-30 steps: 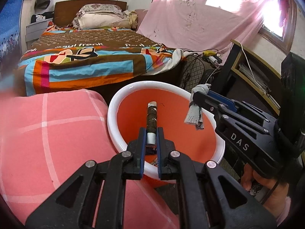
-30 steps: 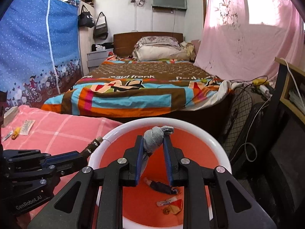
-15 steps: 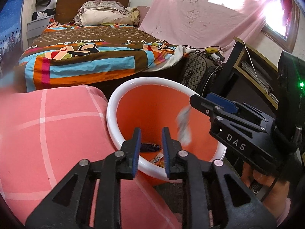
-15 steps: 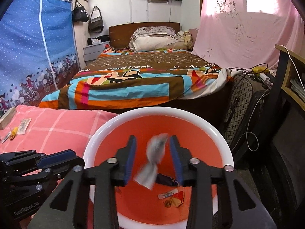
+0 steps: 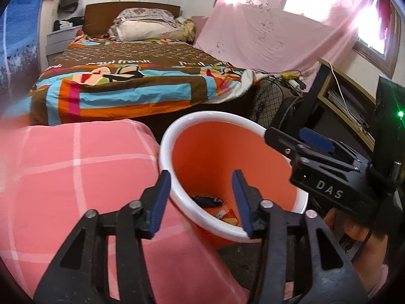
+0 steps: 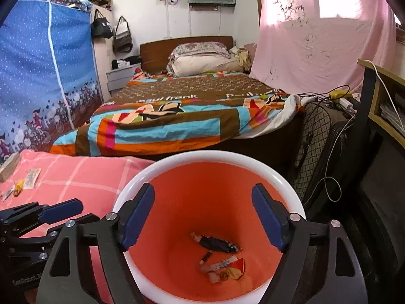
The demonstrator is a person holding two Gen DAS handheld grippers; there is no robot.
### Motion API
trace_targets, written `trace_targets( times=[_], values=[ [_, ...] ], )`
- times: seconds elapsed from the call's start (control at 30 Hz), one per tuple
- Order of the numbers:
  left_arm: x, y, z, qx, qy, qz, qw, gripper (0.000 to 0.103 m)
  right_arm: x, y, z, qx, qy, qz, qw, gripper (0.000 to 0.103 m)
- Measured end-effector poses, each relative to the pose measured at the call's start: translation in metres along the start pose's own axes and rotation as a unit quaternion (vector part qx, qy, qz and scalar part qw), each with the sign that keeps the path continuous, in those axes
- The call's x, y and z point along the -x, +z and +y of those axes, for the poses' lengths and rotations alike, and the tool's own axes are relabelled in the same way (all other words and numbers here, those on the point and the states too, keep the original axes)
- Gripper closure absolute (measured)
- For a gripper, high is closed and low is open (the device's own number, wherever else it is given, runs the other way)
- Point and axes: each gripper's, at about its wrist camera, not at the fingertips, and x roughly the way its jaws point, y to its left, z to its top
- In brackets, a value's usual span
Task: Collect trash
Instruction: 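Move both tools back over the bedspread toward the green box and white tube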
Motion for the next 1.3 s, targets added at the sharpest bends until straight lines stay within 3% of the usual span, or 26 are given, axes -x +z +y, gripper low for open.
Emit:
trace_targets(
  times=[0.1, 0.17, 0.33, 0.43, 0.57, 0.87, 1.17, 1.3],
  values=[
    [0.007, 0.001, 0.008, 0.013, 0.012, -0.013, 0.9998, 0.013, 0.000, 0.001, 0.002, -0.002, 0.005, -0.005, 1.000, 0.014],
    [0.013, 0.001, 0.015, 0.022, 0.021, -0.025, 0.9992, 0.006, 0.003, 0.002, 0.006, -0.001, 0.005, -0.014, 1.000, 0.000],
    [0.040, 0.001, 0.033, 0.045, 0.060, -0.093, 0.9929, 0.001, 0.013, 0.006, 0.014, -0.003, 0.021, -0.051, 0.998, 0.000],
    [0.061, -0.002, 0.041, 0.048, 0.100, -0.155, 0.9816, 0.000, 0.021, 0.007, 0.021, -0.008, 0.041, -0.081, 0.996, 0.000],
    [0.083, -0.002, 0.047, 0.041, 0.129, -0.202, 0.9700, 0.000, 0.033, 0.008, 0.036, -0.009, 0.059, -0.122, 0.991, 0.000],
    [0.131, -0.011, 0.072, 0.051, 0.196, -0.272, 0.9410, 0.000, 0.059, 0.011, 0.079, 0.000, 0.100, -0.217, 0.971, 0.000],
    [0.190, -0.033, 0.101, 0.054, 0.271, -0.339, 0.8992, 0.000, 0.079, 0.004, 0.127, 0.007, 0.148, -0.284, 0.947, 0.000],
    [0.214, -0.043, 0.115, 0.055, 0.295, -0.350, 0.8873, 0.000, 0.087, -0.001, 0.149, 0.015, 0.170, -0.312, 0.935, 0.000]
  ],
)
